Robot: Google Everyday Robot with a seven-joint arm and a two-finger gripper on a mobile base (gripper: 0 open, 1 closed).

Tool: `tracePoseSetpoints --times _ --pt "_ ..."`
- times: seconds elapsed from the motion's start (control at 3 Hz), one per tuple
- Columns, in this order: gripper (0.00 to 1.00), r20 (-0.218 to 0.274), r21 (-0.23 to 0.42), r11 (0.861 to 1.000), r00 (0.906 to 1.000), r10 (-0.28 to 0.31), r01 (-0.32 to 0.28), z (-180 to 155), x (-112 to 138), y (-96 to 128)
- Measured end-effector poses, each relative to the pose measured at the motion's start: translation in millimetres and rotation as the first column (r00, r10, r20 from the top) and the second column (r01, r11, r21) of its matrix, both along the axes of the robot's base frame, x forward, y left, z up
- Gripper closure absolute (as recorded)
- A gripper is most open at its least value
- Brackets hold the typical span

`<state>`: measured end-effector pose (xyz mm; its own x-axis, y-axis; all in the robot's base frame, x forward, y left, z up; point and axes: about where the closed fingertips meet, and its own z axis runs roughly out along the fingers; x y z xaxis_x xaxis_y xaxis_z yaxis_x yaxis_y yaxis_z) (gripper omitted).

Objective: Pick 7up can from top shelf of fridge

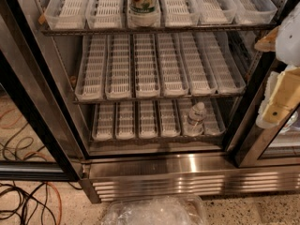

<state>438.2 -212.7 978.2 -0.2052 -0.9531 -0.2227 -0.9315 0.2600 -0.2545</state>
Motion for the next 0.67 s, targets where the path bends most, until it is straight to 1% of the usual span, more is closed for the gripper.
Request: tracePoseSetpoints --times 0.33,0.67 --pt "0.00 0.036 0.084 0.996 0.9993 0.012 -0.015 -4.8 1.2 6.3" --pt "0.00 0.105 0.241 0.970 0.9945 0.001 -0.026 -10.9 5.8 13.1"
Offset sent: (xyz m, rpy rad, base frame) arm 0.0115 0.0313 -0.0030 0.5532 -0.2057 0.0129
